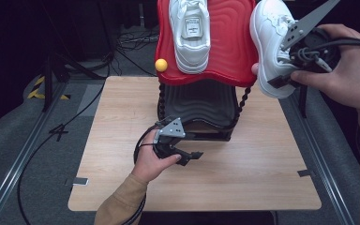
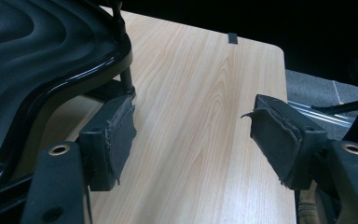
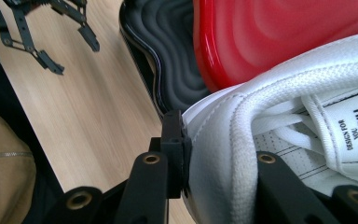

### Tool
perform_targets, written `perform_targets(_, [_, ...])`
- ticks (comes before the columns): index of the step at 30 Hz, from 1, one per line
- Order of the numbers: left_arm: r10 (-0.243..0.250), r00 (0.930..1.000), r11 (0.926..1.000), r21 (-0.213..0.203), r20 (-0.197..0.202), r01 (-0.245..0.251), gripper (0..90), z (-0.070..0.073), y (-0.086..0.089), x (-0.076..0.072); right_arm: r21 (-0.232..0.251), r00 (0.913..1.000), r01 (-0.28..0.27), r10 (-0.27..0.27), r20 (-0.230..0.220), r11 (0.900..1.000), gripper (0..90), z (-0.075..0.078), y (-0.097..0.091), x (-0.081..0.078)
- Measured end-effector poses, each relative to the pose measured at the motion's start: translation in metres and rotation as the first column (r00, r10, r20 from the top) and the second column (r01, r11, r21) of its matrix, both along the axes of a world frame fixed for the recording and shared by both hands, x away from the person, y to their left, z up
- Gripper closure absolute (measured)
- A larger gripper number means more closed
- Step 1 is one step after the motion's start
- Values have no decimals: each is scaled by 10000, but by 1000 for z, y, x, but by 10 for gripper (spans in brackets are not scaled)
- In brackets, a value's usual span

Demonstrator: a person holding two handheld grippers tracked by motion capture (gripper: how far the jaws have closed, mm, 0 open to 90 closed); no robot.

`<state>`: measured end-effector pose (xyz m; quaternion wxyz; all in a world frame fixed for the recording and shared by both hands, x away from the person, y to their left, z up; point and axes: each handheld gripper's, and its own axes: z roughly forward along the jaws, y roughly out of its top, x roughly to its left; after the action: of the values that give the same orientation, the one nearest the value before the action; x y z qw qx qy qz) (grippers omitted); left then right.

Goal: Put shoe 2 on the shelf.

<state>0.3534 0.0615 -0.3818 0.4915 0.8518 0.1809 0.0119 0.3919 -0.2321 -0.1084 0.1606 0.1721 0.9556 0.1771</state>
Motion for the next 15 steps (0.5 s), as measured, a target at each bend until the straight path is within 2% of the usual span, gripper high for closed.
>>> perform_targets(7, [171, 9999, 9998, 34, 21, -171, 311, 0, 6, -4, 45, 9996, -275, 275, 95, 9996, 760, 9, 19, 7])
perform_targets(15, [361, 9993, 9993, -23, -5, -361, 310, 0, 14, -7, 182, 9987, -483, 480, 189, 9987, 759, 15, 47, 29])
